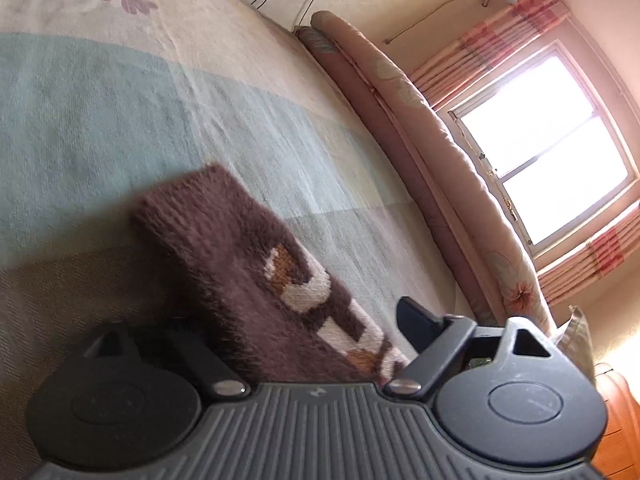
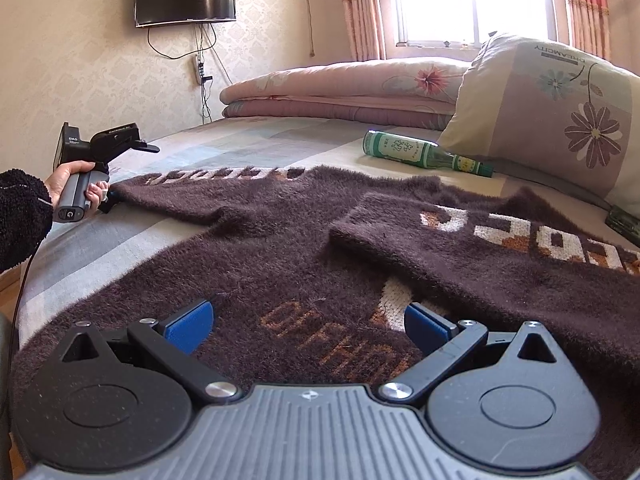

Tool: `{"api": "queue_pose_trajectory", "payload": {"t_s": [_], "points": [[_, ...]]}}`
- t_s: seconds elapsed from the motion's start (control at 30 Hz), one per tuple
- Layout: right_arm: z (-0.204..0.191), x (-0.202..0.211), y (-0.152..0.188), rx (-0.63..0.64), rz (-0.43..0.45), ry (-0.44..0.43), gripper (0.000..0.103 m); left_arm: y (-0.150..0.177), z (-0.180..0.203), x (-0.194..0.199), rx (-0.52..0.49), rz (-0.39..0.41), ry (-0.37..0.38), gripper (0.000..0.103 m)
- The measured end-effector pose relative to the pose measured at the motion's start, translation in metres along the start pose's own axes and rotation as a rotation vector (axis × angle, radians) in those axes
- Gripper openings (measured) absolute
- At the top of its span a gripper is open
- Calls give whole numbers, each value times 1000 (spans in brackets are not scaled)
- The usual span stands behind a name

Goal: Fold clothes
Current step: 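Lower the left gripper onto the lettered sleeve cuff and close it, then lift the sleeve cuff up with the left gripper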

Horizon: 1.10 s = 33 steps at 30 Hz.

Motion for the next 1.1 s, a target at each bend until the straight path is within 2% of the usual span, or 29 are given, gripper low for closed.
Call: {"api": "queue_pose_trajectory", "payload": {"t_s": [0.03,0.07,0.1,0.17,0.3,0.57,0.77,0.9,1.1], "points": [[0,0,0,1,-1,1,103,3,-9,3,5,19,-18,31],[0,0,0,1,-1,2,103,5,-19,6,30,34,-37,18],[0,0,0,3,-2,3,103,5,-27,9,51,39,-36,13],[0,-1,1,6,-5,5,103,3,-30,10,78,30,-14,13],[0,-3,1,10,-10,9,103,-3,-21,5,100,-6,-64,13],[0,1,-1,5,3,1,103,-15,15,1,-50,-38,-171,8],[-5,9,-4,17,24,-17,103,-24,68,19,-184,-32,-146,8],[-6,17,-8,6,39,-39,103,-22,116,35,-315,-44,-136,8],[-6,31,-12,-4,52,-73,103,-7,191,59,-445,-56,-38,8]]}}
Point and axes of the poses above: each gripper's, at about its wrist camera, not at the fingertips, and x roughly against the way its jaws point, z to its right, y to its underside, the point moved 2 cm from there along -x, roughly the way its jaws point, and after that the axes turned 3 degrees about -x, right-handed, at the moved point
